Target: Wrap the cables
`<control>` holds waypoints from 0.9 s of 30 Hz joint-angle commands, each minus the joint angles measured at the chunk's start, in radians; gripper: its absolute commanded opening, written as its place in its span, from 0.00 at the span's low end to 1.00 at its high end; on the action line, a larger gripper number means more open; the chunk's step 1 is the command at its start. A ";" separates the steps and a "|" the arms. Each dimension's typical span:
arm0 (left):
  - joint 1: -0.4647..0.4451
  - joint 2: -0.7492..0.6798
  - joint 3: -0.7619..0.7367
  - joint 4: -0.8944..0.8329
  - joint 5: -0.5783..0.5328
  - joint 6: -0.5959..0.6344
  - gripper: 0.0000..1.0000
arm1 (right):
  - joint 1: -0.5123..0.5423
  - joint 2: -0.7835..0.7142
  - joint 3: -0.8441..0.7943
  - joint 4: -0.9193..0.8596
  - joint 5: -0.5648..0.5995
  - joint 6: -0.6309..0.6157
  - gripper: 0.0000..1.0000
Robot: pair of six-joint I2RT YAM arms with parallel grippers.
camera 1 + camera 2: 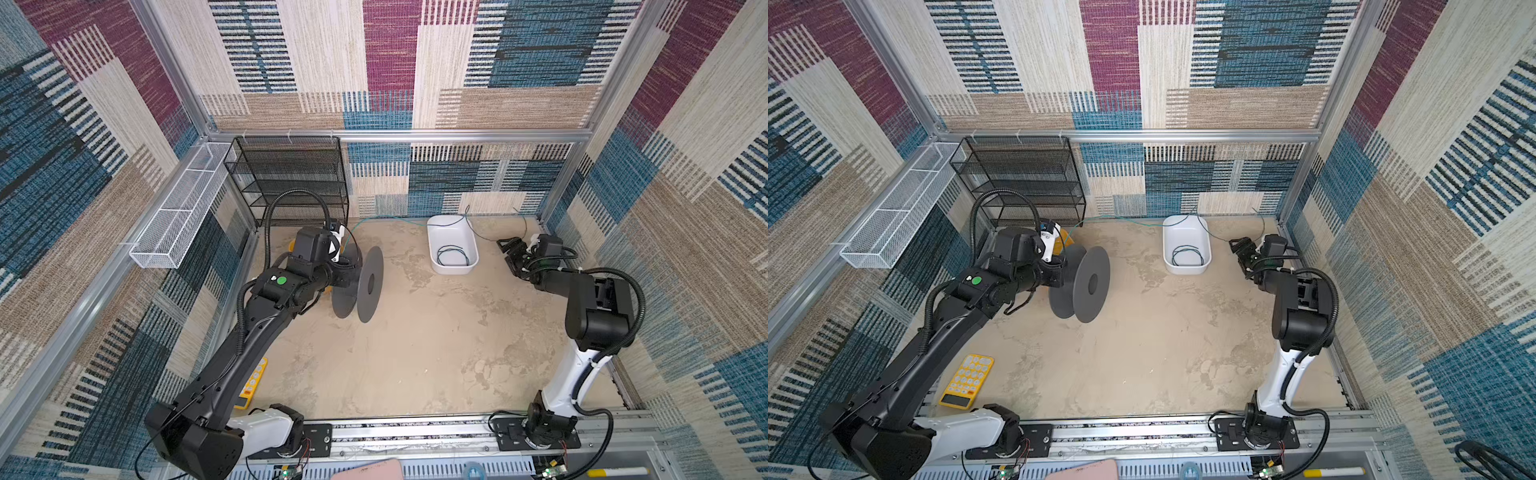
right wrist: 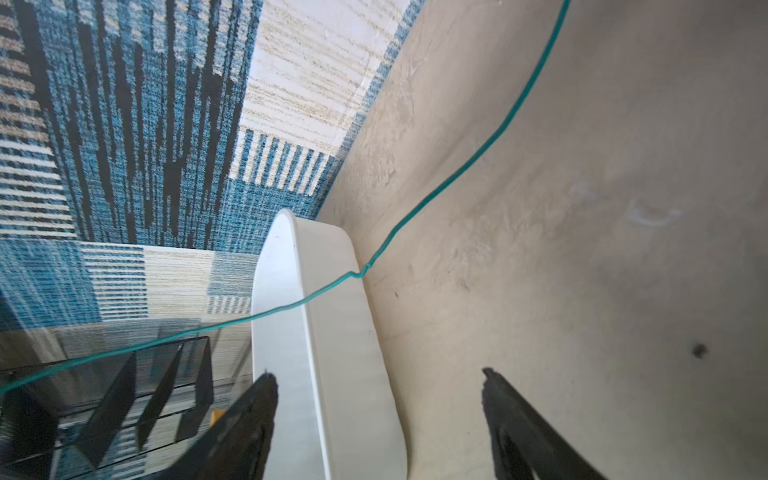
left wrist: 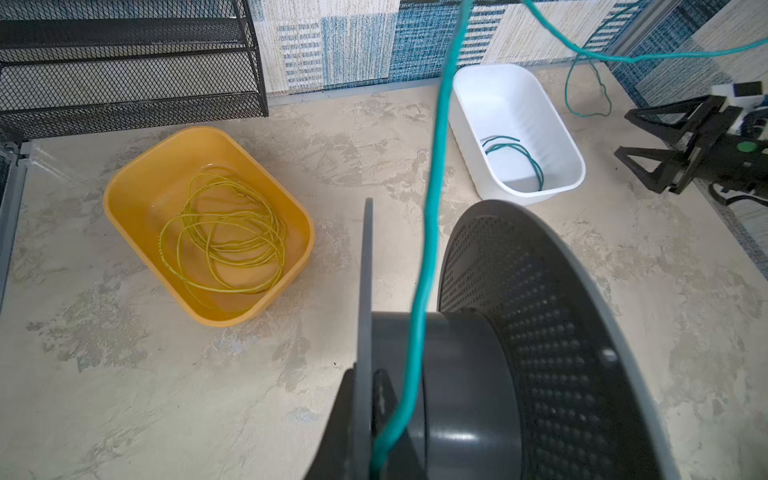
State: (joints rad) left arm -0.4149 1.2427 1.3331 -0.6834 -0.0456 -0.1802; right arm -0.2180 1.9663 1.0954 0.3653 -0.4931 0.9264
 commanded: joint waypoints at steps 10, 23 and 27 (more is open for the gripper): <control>0.002 -0.017 -0.006 0.073 0.020 -0.013 0.00 | 0.003 0.161 0.106 0.243 0.028 0.343 0.73; 0.003 -0.032 -0.014 0.074 0.011 -0.009 0.00 | 0.005 0.306 0.231 0.267 0.031 0.398 0.43; 0.003 -0.035 -0.013 0.070 0.012 -0.008 0.00 | 0.006 0.340 0.286 0.264 0.024 0.388 0.43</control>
State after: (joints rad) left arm -0.4145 1.2148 1.3182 -0.6758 -0.0429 -0.1802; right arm -0.2134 2.2898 1.3502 0.6014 -0.4603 1.3079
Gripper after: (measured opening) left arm 0.082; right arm 0.435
